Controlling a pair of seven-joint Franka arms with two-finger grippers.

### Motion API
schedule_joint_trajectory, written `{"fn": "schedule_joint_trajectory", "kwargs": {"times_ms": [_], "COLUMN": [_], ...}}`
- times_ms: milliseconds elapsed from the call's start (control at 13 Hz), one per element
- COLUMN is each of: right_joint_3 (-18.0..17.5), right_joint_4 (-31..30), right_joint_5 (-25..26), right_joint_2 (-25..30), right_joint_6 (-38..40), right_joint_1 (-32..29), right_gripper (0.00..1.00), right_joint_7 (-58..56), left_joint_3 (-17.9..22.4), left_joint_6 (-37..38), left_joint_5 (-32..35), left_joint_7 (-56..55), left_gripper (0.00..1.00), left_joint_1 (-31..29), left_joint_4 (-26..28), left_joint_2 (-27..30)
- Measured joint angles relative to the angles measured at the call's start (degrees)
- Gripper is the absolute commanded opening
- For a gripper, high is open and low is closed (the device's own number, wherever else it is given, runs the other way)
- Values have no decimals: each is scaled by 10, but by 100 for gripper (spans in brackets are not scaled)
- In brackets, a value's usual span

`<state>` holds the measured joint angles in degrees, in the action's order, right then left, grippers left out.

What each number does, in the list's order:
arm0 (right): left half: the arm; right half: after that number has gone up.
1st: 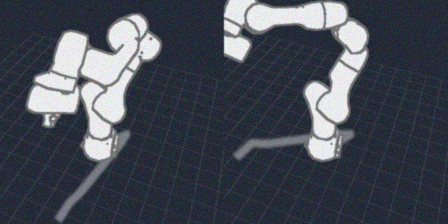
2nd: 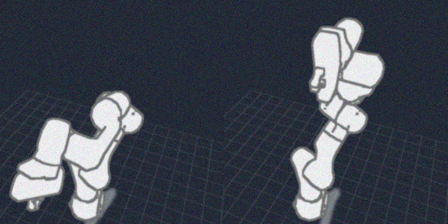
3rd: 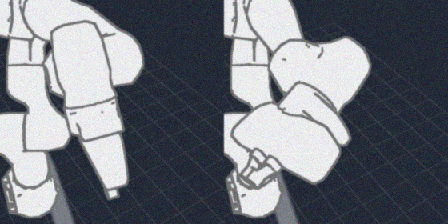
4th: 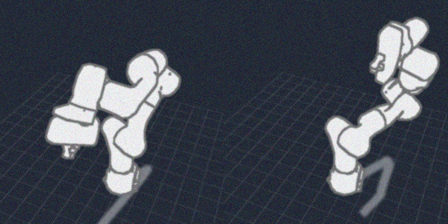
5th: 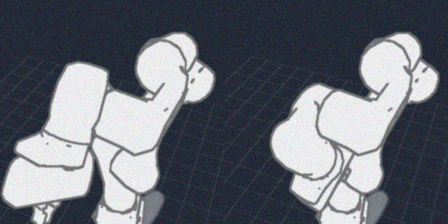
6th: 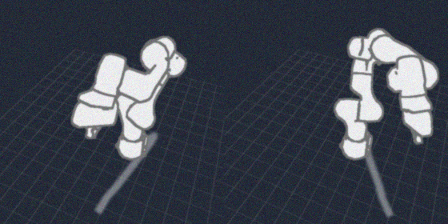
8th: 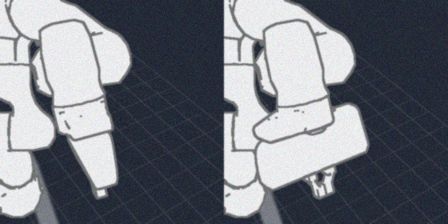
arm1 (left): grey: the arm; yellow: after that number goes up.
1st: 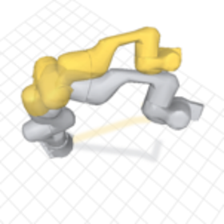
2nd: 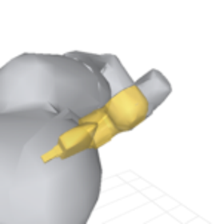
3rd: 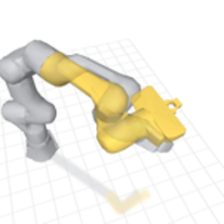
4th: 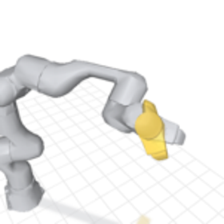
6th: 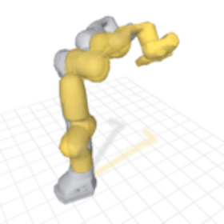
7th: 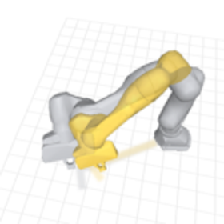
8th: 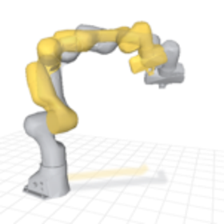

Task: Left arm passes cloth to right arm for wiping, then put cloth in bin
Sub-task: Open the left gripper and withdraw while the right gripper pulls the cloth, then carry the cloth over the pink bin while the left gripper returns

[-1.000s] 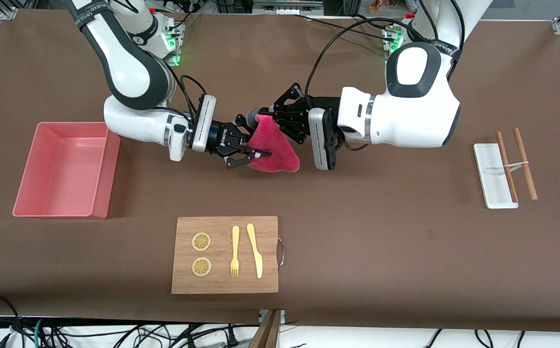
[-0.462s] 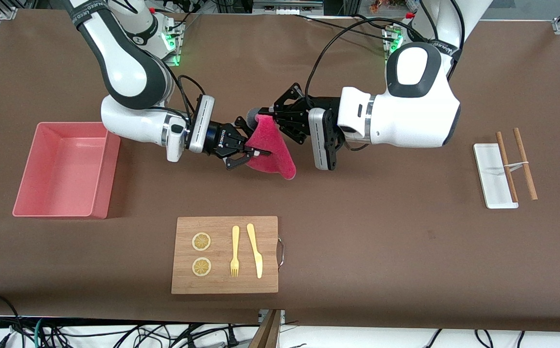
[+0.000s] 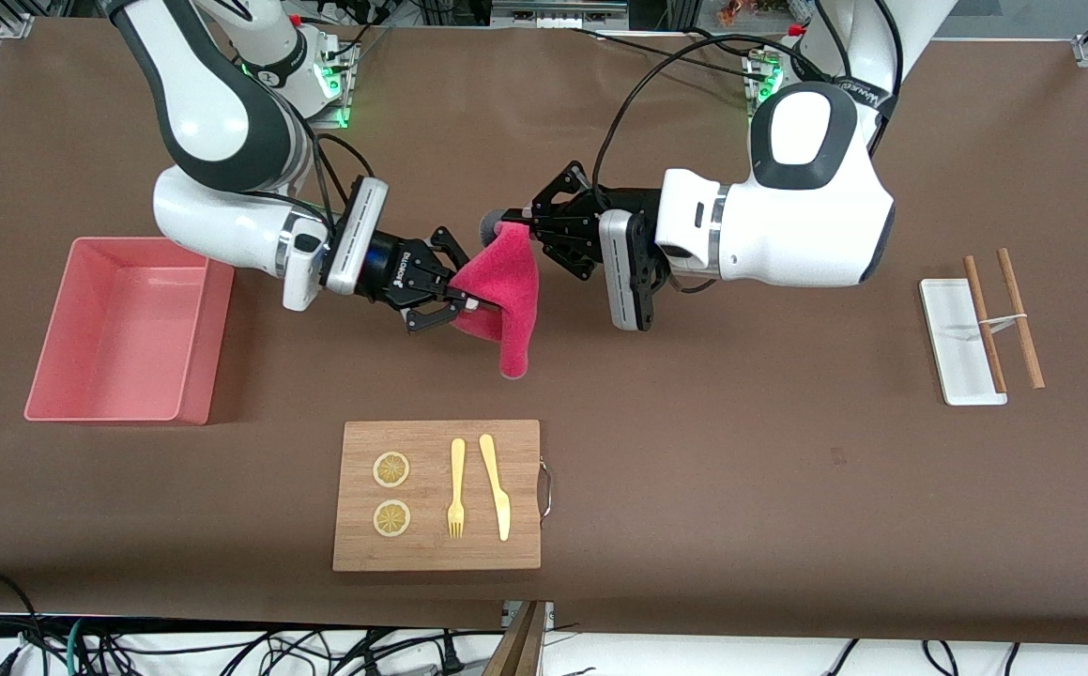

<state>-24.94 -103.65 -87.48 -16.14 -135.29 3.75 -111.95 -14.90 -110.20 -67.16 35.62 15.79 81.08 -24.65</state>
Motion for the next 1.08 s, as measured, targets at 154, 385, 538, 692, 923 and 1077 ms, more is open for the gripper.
{"fn": "schedule_joint_trajectory", "kwargs": {"times_ms": [154,385,538,692,923,1077], "right_joint_3": [13,46,78,115,188,229], "right_joint_4": [0,0,0,0,-2,-3], "right_joint_5": [46,109,174,241,351,436], "right_joint_2": [11,30,49,69,88,97], "right_joint_6": [19,82,139,197,304,349], "right_joint_1": [-3,-10,-14,-16,-19,-22], "right_gripper": [0,0,0,0,0,0], "right_joint_7": [42,97,148,196,254,293], "left_joint_3": [1,4,7,9,12,14], "left_joint_6": [0,0,0,0,0,0], "left_joint_5": [1,39,110,224,400,511], "left_joint_7": [0,1,1,0,0,0], "left_gripper": [100,100,100,100,100,100], "left_joint_1": [0,-1,-7,-17,-37,-55], "left_joint_4": [0,-2,-2,0,4,5], "left_joint_2": [0,5,12,10,2,-7]}}
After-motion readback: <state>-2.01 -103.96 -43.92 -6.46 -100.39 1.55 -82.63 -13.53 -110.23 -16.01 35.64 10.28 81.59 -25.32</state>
